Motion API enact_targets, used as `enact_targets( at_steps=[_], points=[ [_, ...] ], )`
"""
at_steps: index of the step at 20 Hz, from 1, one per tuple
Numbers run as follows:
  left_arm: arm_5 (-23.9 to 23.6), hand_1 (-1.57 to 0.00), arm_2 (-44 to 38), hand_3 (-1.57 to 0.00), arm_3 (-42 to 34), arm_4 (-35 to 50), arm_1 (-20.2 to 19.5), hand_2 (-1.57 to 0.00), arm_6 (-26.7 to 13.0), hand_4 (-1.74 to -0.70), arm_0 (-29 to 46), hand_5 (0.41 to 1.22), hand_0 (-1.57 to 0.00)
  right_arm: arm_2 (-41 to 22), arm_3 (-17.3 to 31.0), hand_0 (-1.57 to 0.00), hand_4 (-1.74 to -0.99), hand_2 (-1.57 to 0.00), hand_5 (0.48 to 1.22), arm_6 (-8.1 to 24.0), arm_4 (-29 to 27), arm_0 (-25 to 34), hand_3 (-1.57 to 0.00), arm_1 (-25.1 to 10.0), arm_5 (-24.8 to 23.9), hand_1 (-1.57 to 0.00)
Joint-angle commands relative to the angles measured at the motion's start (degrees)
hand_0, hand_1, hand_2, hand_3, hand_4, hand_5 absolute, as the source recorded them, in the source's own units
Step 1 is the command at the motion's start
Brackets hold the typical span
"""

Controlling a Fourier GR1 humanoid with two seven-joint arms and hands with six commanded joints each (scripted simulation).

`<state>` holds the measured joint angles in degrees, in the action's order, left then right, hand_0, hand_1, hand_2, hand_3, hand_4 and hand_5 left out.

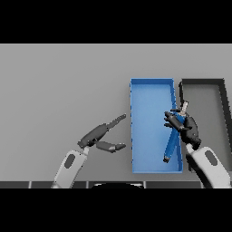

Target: Pick up the blue pipe and place it into the blue bin.

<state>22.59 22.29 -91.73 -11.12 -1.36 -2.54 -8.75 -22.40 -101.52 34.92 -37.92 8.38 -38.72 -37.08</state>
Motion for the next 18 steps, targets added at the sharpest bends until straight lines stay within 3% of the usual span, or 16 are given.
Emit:
enact_targets(
  at_steps=[1,3,5,7,10,13,18],
  points=[
    [-0.12,0.0,-0.02,0.0,0.23,-0.03,0.21,0.0,-0.14,-0.92,-0.17,0.493,0.0,-0.93,-0.02,-1.36,-1.553,-1.23,1.154,0.01,-1.84,0.02,-0.36,-0.76,-1.23,-1.28],
    [-0.13,0.0,-0.01,0.0,0.23,-0.04,0.23,0.0,-0.22,-0.92,-0.19,0.493,0.0,-0.93,-0.06,-0.87,-1.405,-0.79,1.137,0.04,-1.34,0.02,-0.23,-0.77,0.11,-0.82],
    [0.12,0.0,-0.01,0.0,-0.05,0.24,0.2,0.0,-0.8,-0.93,-0.14,0.494,0.0,-2.53,0.6,-0.55,-1.339,-0.5,1.108,0.01,-1.78,0.74,-0.15,-2.31,0.46,-0.52],
    [-0.05,0.0,0.14,0.0,-0.12,0.29,0.6,0.0,-0.69,-0.92,-0.19,0.494,0.0,-11.4,1.61,-0.35,-1.279,-0.32,1.01,-0.19,-0.86,5.6,-0.09,-10.32,-1.12,-0.34],
    [0.32,0.0,-0.51,0.0,-0.3,1.02,0.01,0.0,-0.93,-0.93,-0.01,0.495,0.0,-19.05,2.04,-0.18,-1.219,-0.16,0.87,0.02,-3.59,9.72,-0.05,-14.83,-0.36,-0.17],
    [0.55,0.0,0.05,0.0,-0.45,0.9,0.37,0.0,-1.64,-0.93,0.09,0.496,0.0,-26.71,3.52,-0.09,-1.175,-0.08,0.788,0.02,-8.05,16.25,-0.02,-19.2,0.93,-0.09],
    [0.5,0.0,-0.47,0.0,-0.3,1.04,0.0,0.0,-1.43,-0.93,-0.14,0.497,0.0,-29.74,3.45,-0.03,-1.099,-0.03,0.725,0.03,-8.84,17.83,-0.01,-19.74,1.21,-0.03]
  ],
)
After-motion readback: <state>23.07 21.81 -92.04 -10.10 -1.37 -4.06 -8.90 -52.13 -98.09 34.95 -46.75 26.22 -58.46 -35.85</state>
